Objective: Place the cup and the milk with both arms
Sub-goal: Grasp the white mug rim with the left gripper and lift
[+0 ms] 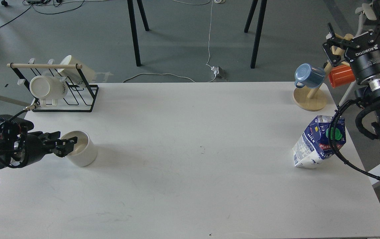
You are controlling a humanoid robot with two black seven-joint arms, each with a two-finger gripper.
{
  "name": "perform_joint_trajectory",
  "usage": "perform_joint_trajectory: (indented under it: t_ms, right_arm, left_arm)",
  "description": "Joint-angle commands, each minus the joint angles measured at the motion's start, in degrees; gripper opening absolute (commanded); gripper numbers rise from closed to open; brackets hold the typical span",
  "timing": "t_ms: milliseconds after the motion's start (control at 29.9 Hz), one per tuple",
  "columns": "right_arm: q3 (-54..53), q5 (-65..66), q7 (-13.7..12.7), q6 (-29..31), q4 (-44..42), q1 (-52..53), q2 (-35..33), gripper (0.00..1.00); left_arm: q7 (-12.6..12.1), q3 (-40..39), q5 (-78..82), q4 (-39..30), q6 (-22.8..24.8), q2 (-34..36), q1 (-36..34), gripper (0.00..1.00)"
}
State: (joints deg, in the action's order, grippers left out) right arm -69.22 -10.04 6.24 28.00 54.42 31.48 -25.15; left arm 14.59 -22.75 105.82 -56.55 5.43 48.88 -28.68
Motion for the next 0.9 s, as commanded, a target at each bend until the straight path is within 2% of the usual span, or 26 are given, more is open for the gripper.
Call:
perform_joint_trajectory:
  t_ms: [0,201,401,669,769,870]
  right_arm:
    - [0.31,0.02,0.0,0.0,-0.19,0.07,0.01,0.99]
    - [0.75,0.2,0.0,0.0,-0.54,0.16,0.45,0.99]
    - [0.75,0.2,0.0,0.0,-0.72,0.07,0.71,0.99]
    - [0.14,0.11,0.0,0.0,-0.72,0.07,0.1,0.99]
    - [-0.12,0.11,0.0,0.0,-0.63,0.07,-0.08,0.99]
    - [-0.21,0.11,0.0,0.0,-0.72,0.07,-0.69,0.99]
  left_arm:
    - [0.18,-0.01,-0.09,0.82,0.02,-0.54,0.64,0.32]
    - [1.58,0.08,0.0,0.82,-0.07,-0.54,1.34,0.26]
    - [4.92,0.08,0.09,0.74,-0.07,-0.36,1.08,0.02]
    - [5.28,-0.54,0.0,-2.15,0.63,0.08,-1.63,0.0]
    - [4.84,-0.1,0.0,-7.07,3.87,0.08,-6.81,0.01]
    - [4.49,-0.1,0.09,-8.14,9.15,-0.97,-13.75,0.01]
